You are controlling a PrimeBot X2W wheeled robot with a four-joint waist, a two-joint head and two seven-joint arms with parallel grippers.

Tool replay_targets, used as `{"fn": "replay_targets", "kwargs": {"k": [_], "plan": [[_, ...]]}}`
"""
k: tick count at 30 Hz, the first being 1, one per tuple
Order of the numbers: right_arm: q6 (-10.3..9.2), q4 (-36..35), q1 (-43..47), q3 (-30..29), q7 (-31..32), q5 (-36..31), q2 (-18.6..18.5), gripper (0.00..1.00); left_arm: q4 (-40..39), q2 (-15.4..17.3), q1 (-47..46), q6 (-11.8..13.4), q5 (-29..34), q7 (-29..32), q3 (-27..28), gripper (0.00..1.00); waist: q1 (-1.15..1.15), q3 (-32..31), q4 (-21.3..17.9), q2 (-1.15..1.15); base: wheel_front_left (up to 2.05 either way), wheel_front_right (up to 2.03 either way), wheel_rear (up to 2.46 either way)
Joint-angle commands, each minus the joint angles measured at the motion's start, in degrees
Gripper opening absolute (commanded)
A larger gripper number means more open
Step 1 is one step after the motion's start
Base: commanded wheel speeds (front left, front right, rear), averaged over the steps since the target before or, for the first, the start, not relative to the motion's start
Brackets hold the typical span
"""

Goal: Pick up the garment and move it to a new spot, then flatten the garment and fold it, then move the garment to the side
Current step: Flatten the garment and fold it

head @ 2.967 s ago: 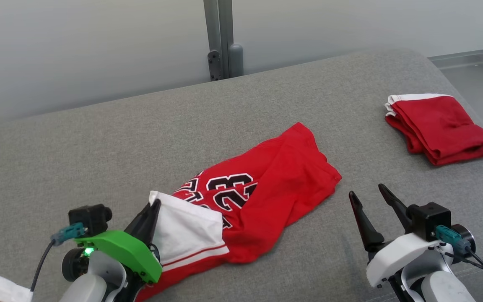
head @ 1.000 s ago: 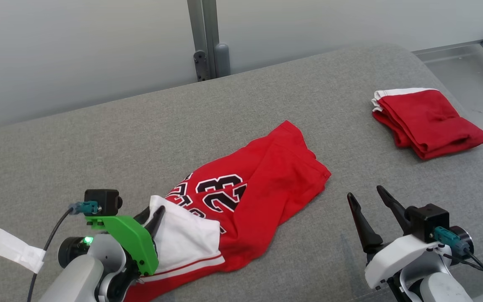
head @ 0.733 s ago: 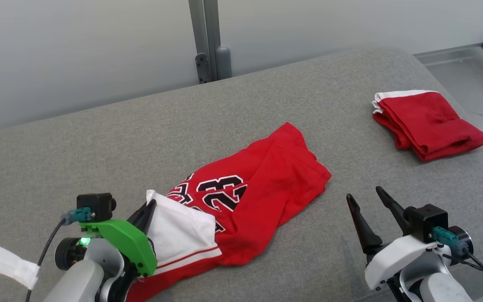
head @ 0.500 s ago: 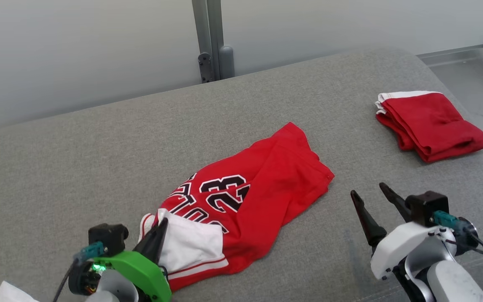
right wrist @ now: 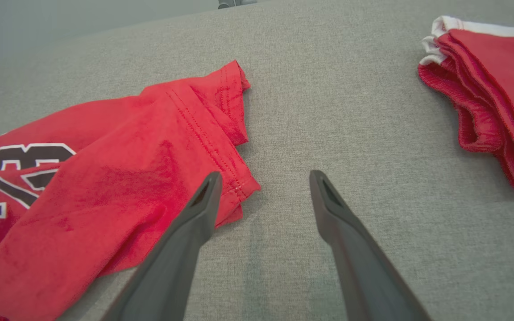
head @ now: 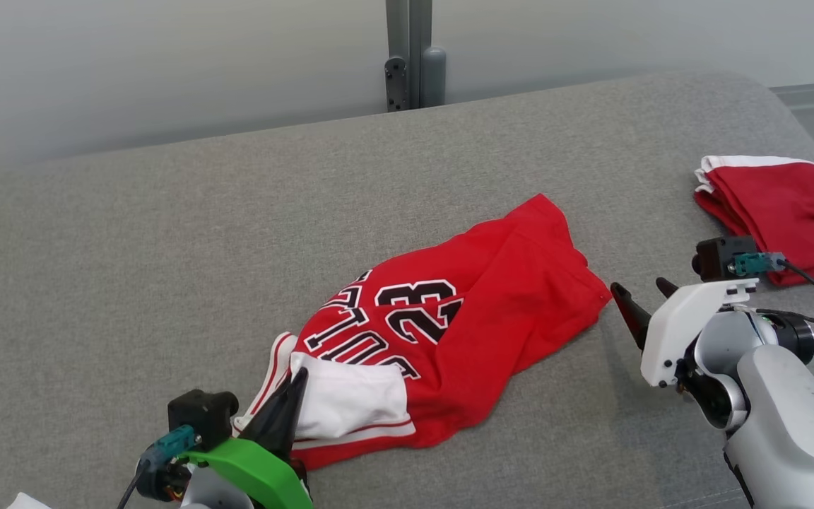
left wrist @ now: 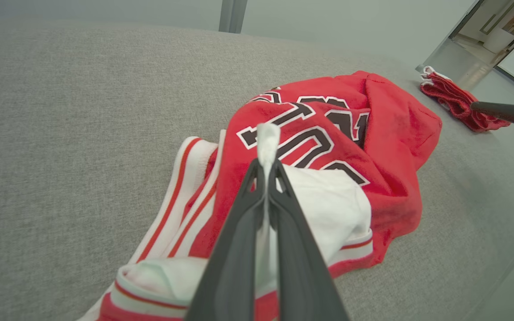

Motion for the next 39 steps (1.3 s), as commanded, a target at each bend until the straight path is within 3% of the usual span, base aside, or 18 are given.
{"fn": "replay_targets", "kwargs": {"k": [1, 5, 23, 24, 25, 26, 28, 30, 39], "plan": [[-0.01, 1.6, -1.5, 0.6, 1.5, 1.0, 0.1, 1.00, -0.6, 0.4, -1.1, 0.3, 0.6, -0.5, 0.2, 0.00, 0.00, 2.2, 1.9, 0.00, 0.00, 0.00, 0.00], [-0.01, 4.8, -4.6, 3.7, 4.4, 2.7, -1.0, 1.00, -1.7, 0.5, -2.2, 0.1, 1.2, -0.9, 0.1, 0.00, 0.00, 4.2, 3.3, 0.00, 0.00, 0.00, 0.00], [-0.01, 9.0, -8.6, 10.3, 2.1, 7.6, -3.4, 1.00, -2.8, 1.1, -3.5, 0.9, 0.8, -0.6, 0.4, 0.00, 0.00, 6.5, 3.4, 0.00, 0.00, 0.00, 0.00], [-0.01, 9.1, -8.8, 10.4, 1.9, 7.6, -3.5, 0.94, -2.8, 1.0, -3.6, 0.9, 0.7, -0.6, 0.4, 0.00, 0.00, 6.5, 3.3, 0.00, 0.00, 0.00, 0.00], [-0.01, 9.2, -9.0, 10.6, 1.6, 7.6, -3.7, 0.58, -2.8, 1.0, -3.6, 1.0, 0.6, -0.6, 0.4, 0.00, 0.00, 6.5, 3.2, 0.00, 0.00, 0.00, 0.00], [-0.01, 9.3, -9.1, 10.6, 1.3, 7.4, -3.8, 0.44, -2.8, 1.0, -3.6, 0.9, 0.6, -0.6, 0.4, 0.00, 0.00, 6.4, 3.2, 0.00, 0.00, 0.00, 0.00], [-0.01, 9.6, -9.2, 10.9, 0.9, 7.2, -3.6, 0.29, -2.7, 1.0, -3.5, 1.0, 0.5, -0.7, 0.4, 0.00, 0.00, 6.2, 3.1, 0.00, 0.00, 0.00, 0.00], [-0.01, 9.6, -8.9, 11.3, 0.5, 7.4, -3.4, 0.00, -2.6, 1.1, -3.4, 1.1, 0.3, -0.8, 0.5, 0.00, 0.00, 5.9, 2.9, 0.00, 0.00, 0.00, 0.00], [-0.01, 7.2, -6.8, 10.4, -1.2, 9.9, -4.1, 0.00, -3.7, 1.5, -3.3, 1.8, -1.5, -3.0, 3.3, 0.00, 0.00, 2.9, 2.8, 0.00, 0.00, 0.00, 0.00]]}}
